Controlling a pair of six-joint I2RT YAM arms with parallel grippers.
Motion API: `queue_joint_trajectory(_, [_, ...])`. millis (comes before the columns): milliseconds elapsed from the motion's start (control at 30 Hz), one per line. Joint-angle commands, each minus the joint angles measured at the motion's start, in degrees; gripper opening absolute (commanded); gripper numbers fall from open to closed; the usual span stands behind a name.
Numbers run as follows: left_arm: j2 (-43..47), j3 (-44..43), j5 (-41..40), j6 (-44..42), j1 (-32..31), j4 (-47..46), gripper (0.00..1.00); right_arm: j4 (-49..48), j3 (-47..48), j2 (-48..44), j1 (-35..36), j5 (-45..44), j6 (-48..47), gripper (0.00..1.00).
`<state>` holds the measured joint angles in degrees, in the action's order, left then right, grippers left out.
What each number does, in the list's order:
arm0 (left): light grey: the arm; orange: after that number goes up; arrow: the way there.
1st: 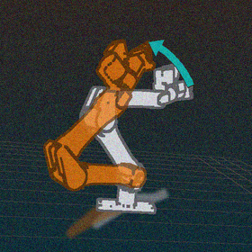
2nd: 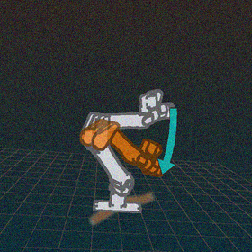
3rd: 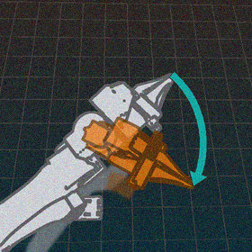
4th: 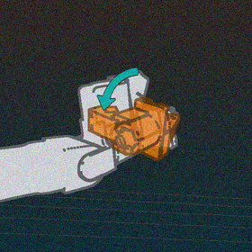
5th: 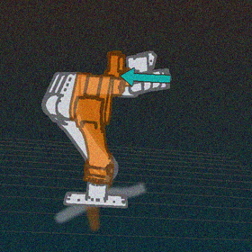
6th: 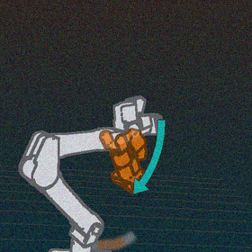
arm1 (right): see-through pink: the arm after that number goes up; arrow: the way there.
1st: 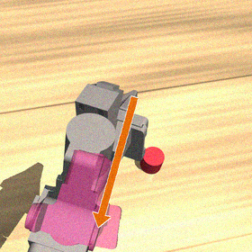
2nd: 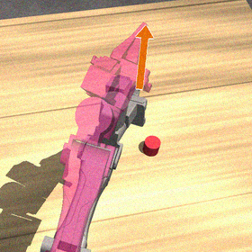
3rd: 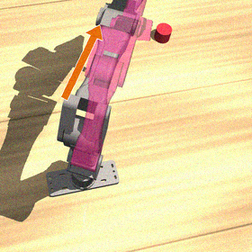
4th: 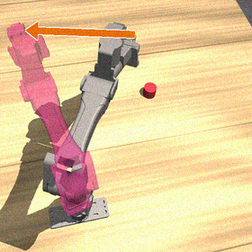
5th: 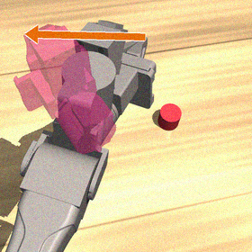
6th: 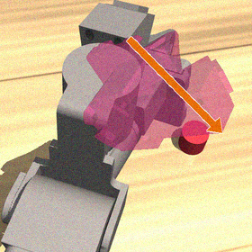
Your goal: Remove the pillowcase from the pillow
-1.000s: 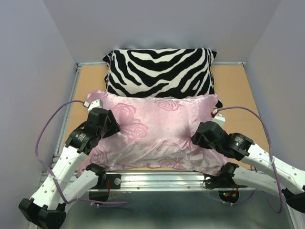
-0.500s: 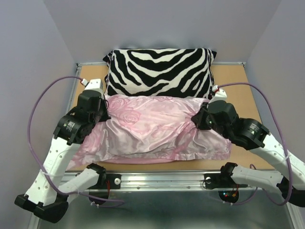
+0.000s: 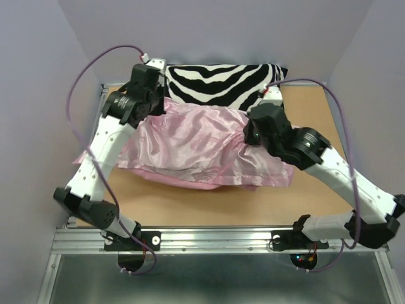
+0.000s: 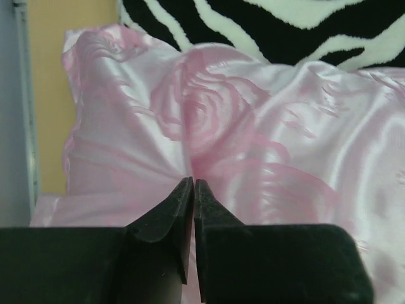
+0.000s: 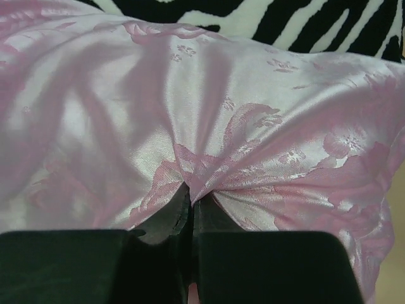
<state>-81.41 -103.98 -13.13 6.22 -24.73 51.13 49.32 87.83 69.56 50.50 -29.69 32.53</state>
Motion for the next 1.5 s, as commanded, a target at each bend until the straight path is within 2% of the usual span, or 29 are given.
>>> queue_joint_trajectory(0, [-4.02, -1.14, 8.02, -0.51, -1.90, -4.89, 0.22, -8.53, 5.15, 8.21, -2.24, -2.39, -1.42, 0.01])
queue_joint_trajectory(33, [-4.11, -0.78, 8.20, -0.33, -1.99, -5.43, 0.26, -9.23, 5.77, 9.09, -2.77, -0.21, -1.68, 0.01])
queue_joint_trajectory(67, [-3.68, -0.52, 8.29, -0.33, -2.25, -6.39, 0.35, -9.94, 6.82, 10.67, -3.12, 0.77, -2.03, 0.01])
queue_joint_trajectory(200, [-0.17, 3.16, 8.99, 0.28, -2.69, -10.08, 0.60, -10.38, 12.25, 15.33, -6.45, 3.93, -2.74, 0.01])
queue_joint_trajectory(300, [4.82, 6.84, 9.34, 3.44, -3.48, -13.24, 0.69, -10.38, 15.95, 18.06, -9.53, 6.92, -2.74, 0.01])
queue_joint_trajectory(367, [10.28, 9.75, 8.39, 8.17, -4.44, -15.35, 0.72, -10.38, 17.37, 18.77, -10.16, 7.36, -2.83, 0.00])
queue_joint_trajectory(433, [14.24, 15.89, 1.48, 13.18, -6.81, -17.38, 0.72, -10.21, 17.81, 19.12, -10.25, 8.15, -2.39, 0.00])
queue_joint_trajectory(467, [18.96, 18.88, -0.22, 16.51, -7.69, -18.25, 0.72, -10.21, 17.55, 18.95, -10.25, 8.42, -2.04, 0.01])
queue_joint_trajectory(500, [21.70, 22.47, -1.54, 22.64, -8.48, -20.61, 0.72, -10.30, 17.29, 18.77, -10.25, 8.68, -1.43, 0.00])
queue_joint_trajectory(533, [24.43, 30.08, -3.03, 26.26, -9.27, -21.94, 0.72, -10.30, 16.68, 18.60, -10.25, 8.86, -1.16, 0.00])
queue_joint_trajectory(600, [31.53, 36.63, -4.71, 32.16, -11.03, -23.88, 0.73, -10.38, 16.15, 18.24, -10.25, 8.86, -1.07, 0.00])
queue_joint_trajectory(633, [33.57, 41.97, -5.93, 38.02, -11.74, -24.32, 0.73, -10.30, 15.97, 18.16, -10.25, 8.86, -0.98, 0.01])
queue_joint_trajectory(767, [41.49, 52.46, -10.33, 52.38, -15.43, -24.59, 0.73, -10.47, 15.79, 18.15, -10.16, 9.30, -0.89, 0.01])
queue_joint_trajectory(800, [43.68, 56.05, -11.04, 54.58, -16.48, -24.59, 0.83, -10.47, 15.70, 18.07, -10.25, 9.39, -0.98, 0.01])
queue_joint_trajectory(833, [44.40, 57.56, -11.22, 57.82, -16.84, -24.77, 0.87, -10.47, 15.62, 18.07, -10.25, 9.30, -1.07, 0.01])
queue_joint_trajectory(1100, [44.84, 67.24, -9.47, 64.79, -19.21, -29.85, 0.91, -10.82, 13.42, 17.28, -10.25, 9.04, -0.89, 0.01])
queue_joint_trajectory(1233, [45.98, 72.50, -8.32, 63.84, -20.53, -34.69, 0.93, -11.17, 12.19, 16.75, -10.25, 9.56, -0.81, 0.00])
queue_joint_trajectory(1267, [45.99, 73.22, -7.62, 63.31, -21.05, -36.44, 0.97, -11.26, 12.01, 16.66, -10.25, 9.83, -0.89, 0.00])
queue_joint_trajectory(1467, [43.62, 75.42, -9.55, 61.55, -23.69, -37.86, 0.97, -11.53, 11.40, 16.31, -10.25, 9.74, -0.89, 0.01])
